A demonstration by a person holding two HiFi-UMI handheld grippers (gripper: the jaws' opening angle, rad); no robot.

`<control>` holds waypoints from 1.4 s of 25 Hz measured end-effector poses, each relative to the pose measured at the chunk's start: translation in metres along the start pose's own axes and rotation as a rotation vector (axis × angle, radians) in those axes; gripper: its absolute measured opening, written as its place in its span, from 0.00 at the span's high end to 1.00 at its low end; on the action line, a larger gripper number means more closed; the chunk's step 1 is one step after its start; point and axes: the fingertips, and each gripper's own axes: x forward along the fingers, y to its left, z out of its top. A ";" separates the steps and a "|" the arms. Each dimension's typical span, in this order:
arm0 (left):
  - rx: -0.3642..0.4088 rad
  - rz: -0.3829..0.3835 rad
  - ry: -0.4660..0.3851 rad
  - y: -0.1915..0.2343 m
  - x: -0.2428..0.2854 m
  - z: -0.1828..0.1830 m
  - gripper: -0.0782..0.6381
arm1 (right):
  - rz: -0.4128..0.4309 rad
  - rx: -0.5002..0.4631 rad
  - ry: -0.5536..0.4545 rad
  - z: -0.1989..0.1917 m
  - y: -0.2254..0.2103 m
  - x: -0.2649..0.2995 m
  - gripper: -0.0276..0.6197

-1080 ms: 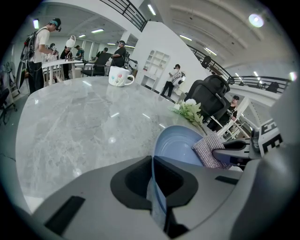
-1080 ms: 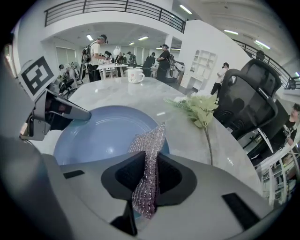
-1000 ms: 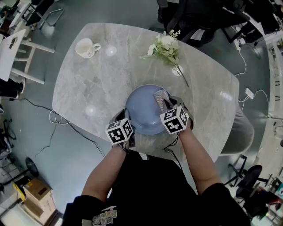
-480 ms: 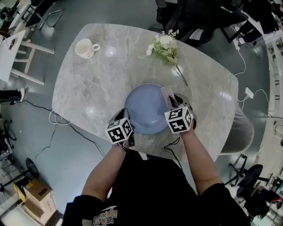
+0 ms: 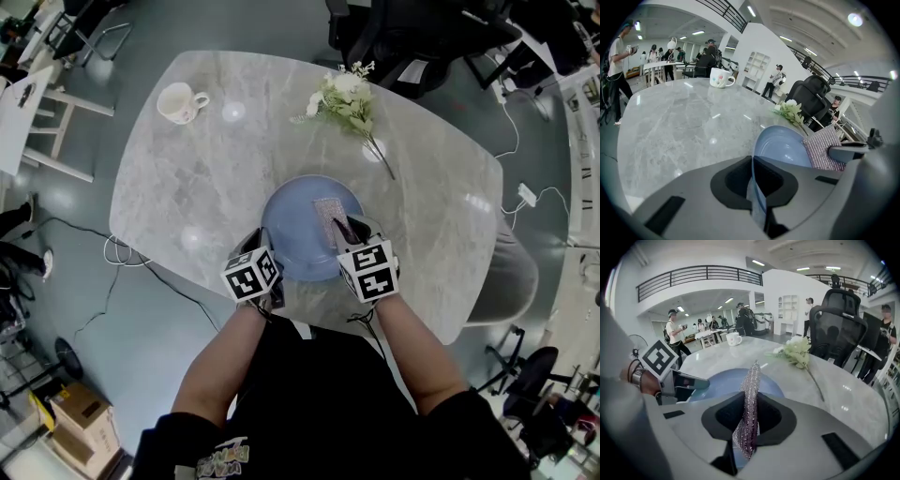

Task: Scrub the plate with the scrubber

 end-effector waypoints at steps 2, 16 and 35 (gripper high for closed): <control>-0.004 0.003 -0.004 0.000 0.000 0.000 0.86 | 0.054 0.007 0.008 -0.004 0.022 0.002 0.84; -0.033 0.011 -0.029 0.001 0.000 -0.001 0.86 | 0.128 -0.253 0.096 -0.033 0.090 0.024 0.84; -0.024 0.008 -0.037 0.002 -0.001 -0.002 0.86 | -0.094 -0.317 0.155 -0.055 -0.012 0.012 0.84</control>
